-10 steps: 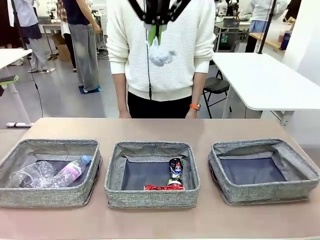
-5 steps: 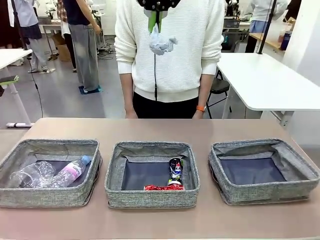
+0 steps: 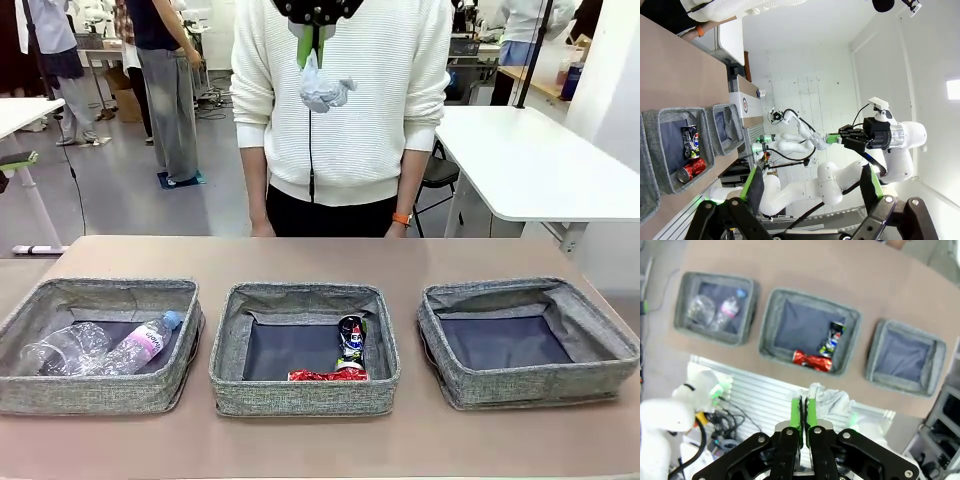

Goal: Sort the waste into the appropriate baskets.
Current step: Pick up the waste item pointed out by the person, then place the picked waste into the Fabric basket indicated by the person.

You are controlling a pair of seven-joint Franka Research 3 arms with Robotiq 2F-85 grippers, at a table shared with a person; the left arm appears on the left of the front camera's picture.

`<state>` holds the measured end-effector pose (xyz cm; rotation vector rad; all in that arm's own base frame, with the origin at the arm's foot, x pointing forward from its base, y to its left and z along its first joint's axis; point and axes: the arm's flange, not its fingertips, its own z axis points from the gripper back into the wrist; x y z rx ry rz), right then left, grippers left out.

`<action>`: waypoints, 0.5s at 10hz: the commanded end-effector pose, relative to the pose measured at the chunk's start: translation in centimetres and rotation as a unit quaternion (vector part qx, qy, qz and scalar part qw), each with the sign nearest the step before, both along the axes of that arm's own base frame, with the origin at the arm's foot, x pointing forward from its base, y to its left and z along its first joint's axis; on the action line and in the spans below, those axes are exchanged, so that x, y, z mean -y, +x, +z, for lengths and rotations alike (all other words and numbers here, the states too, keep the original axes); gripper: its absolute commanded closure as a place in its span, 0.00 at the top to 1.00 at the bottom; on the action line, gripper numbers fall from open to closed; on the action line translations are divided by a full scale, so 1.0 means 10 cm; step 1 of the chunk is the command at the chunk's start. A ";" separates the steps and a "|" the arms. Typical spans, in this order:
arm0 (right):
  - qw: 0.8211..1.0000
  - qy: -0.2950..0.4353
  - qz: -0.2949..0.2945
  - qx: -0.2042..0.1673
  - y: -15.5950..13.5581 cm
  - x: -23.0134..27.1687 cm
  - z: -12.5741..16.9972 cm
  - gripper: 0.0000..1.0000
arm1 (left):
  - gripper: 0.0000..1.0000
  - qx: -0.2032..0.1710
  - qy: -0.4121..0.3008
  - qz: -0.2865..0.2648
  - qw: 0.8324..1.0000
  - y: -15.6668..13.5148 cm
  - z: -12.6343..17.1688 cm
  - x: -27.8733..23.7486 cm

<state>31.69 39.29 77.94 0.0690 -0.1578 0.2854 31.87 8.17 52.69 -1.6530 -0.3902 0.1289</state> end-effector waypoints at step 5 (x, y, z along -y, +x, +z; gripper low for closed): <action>1.000 -0.001 -0.001 0.000 -0.03 0.03 -0.01 0.04 | 1.00 0.011 -0.006 0.001 1.000 -0.01 0.02 0.01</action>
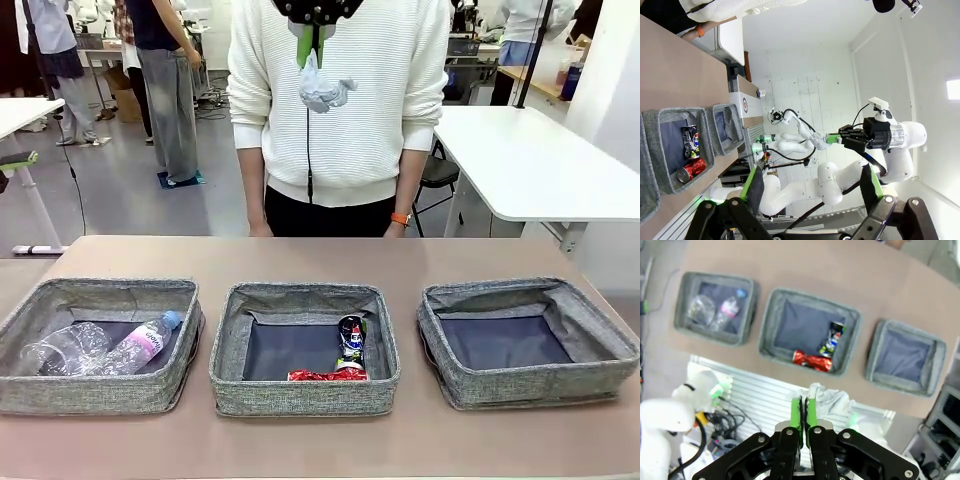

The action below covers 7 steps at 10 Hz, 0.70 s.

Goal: Sort the waste into the appropriate baskets.
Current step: Place the picked waste into the Fabric basket indicated by the person.

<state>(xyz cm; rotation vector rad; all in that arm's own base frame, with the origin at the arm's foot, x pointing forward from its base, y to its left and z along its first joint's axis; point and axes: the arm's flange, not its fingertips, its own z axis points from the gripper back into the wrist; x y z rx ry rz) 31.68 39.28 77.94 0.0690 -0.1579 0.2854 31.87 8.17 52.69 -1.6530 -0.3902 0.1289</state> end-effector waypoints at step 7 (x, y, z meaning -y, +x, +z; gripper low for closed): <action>1.000 -0.001 -0.001 0.000 -0.03 0.03 -0.01 0.04 | 1.00 0.011 -0.006 0.001 1.000 -0.01 0.02 0.01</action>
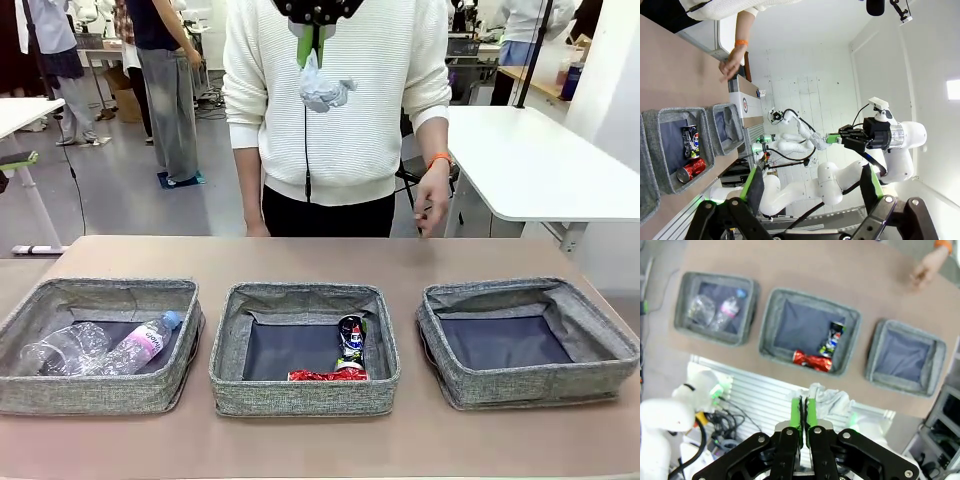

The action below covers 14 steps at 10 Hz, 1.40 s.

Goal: Sort the waste into the appropriate baskets.
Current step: Place the picked waste into the Fabric basket indicated by the person.

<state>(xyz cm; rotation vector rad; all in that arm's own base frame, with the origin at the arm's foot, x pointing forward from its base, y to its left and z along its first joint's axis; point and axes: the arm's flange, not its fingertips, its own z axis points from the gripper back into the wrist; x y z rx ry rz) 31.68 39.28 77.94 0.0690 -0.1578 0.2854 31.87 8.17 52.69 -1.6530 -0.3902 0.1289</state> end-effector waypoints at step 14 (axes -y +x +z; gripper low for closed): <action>0.974 0.057 -0.219 -0.006 0.10 3.40 -1.87 0.04 | 1.00 0.011 -0.006 0.001 1.000 -0.01 0.02 0.01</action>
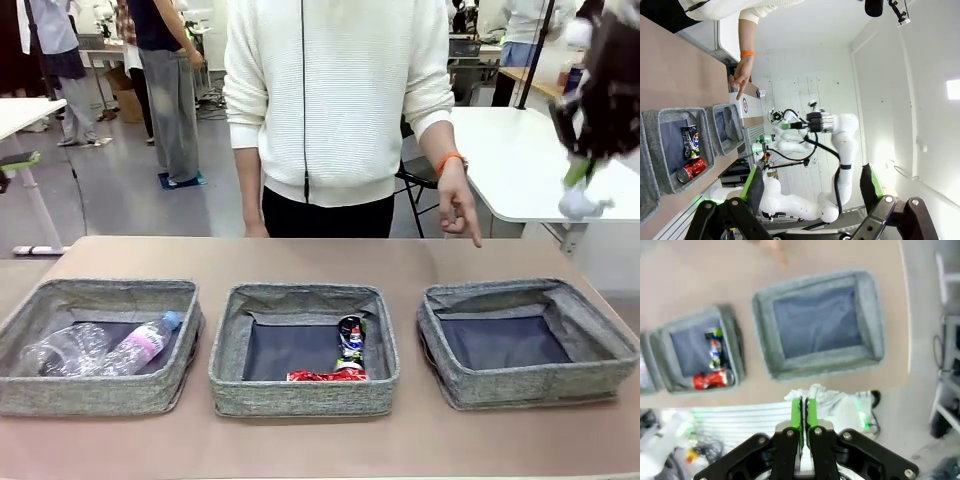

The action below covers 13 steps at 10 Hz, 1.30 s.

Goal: Sort the waste into the appropriate baskets.
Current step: Place the picked waste into the Fabric basket indicated by the person.

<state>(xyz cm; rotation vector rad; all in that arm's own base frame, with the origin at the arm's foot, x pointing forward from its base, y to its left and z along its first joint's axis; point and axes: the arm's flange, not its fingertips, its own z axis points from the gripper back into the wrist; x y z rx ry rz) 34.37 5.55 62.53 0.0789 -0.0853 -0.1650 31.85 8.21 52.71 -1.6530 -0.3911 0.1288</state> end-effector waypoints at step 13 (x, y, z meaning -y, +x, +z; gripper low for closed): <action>0.982 0.061 -0.143 0.107 0.03 0.24 -1.24 0.72 | 1.00 0.011 -0.006 0.000 1.000 -0.01 0.02 0.01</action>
